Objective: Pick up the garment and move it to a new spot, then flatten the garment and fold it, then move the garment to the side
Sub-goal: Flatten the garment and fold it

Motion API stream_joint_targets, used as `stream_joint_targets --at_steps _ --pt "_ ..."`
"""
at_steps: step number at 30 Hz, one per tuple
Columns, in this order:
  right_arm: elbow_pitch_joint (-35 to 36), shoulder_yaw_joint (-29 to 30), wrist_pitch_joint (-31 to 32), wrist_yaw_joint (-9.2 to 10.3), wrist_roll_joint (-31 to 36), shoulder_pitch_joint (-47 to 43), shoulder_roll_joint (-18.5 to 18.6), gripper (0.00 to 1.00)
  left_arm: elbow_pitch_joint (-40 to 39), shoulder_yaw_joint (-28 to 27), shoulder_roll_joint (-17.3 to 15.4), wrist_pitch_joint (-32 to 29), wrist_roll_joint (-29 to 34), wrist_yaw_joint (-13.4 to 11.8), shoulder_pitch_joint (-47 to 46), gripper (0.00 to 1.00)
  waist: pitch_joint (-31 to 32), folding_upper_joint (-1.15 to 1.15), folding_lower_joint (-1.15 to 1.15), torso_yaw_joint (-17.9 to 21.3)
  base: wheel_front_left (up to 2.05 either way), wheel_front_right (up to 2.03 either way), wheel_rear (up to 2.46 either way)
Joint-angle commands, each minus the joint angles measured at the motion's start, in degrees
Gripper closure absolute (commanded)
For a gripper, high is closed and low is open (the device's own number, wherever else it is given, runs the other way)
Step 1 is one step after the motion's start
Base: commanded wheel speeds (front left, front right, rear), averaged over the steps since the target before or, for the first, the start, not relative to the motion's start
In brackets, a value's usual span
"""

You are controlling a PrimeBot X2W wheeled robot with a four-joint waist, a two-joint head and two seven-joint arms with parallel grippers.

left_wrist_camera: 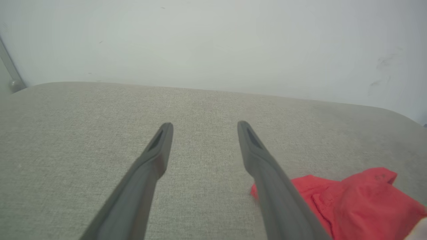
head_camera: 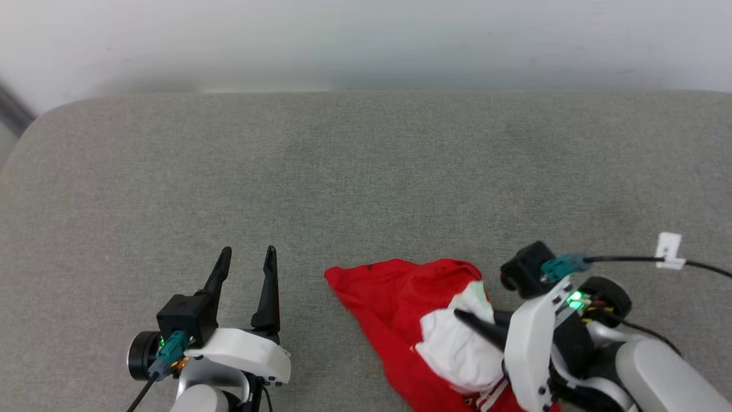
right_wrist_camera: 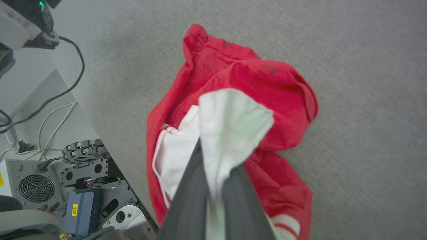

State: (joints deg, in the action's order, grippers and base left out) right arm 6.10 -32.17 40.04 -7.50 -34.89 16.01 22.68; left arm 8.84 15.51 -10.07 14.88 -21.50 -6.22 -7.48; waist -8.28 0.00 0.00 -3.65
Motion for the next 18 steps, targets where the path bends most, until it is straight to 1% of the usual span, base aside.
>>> stream_joint_targets --at_steps 1,3,4,9,14,16,18 --pt "0.33 2.62 -1.36 0.02 0.12 1.10 -0.93 1.00 -0.07 -0.31 0.19 0.27 0.16 -0.09 0.16 0.00 0.27 0.00 0.00 0.65 0.00 0.00 0.00" --pt "0.23 6.93 -3.03 0.02 0.59 1.33 -1.97 1.00 -0.25 -0.37 0.21 0.31 0.22 0.02 0.26 0.00 0.33 0.00 0.00 1.27 0.00 0.00 0.00" --pt "0.23 6.93 -3.03 0.02 0.59 1.33 -1.97 1.00 -0.25 -0.37 0.21 0.31 0.22 0.02 0.26 0.00 0.33 0.00 0.00 1.27 0.00 0.00 0.00" --pt "-1.99 19.31 -6.14 0.02 1.51 -0.88 -5.01 1.00 -0.46 -0.45 0.14 0.37 0.45 0.19 0.26 0.00 0.36 0.00 0.00 2.55 0.00 0.00 0.00" --pt "-7.84 32.14 -9.33 0.02 1.53 -5.15 -7.99 1.00 -0.37 -0.40 0.19 0.39 0.58 0.42 0.08 0.00 0.21 0.00 0.00 3.13 0.00 0.00 0.00" --pt "-11.73 37.24 -10.98 0.01 1.93 -7.22 -9.10 1.00 -0.36 -0.38 0.19 0.39 0.57 0.49 0.01 0.00 0.13 0.00 0.00 3.24 0.00 0.00 0.00" --pt "-15.74 41.09 -12.78 0.01 2.83 -8.40 -10.21 1.00 -0.37 -0.36 0.11 0.40 0.61 0.54 0.07 0.00 0.07 0.00 0.00 3.38 0.00 0.00 0.00"
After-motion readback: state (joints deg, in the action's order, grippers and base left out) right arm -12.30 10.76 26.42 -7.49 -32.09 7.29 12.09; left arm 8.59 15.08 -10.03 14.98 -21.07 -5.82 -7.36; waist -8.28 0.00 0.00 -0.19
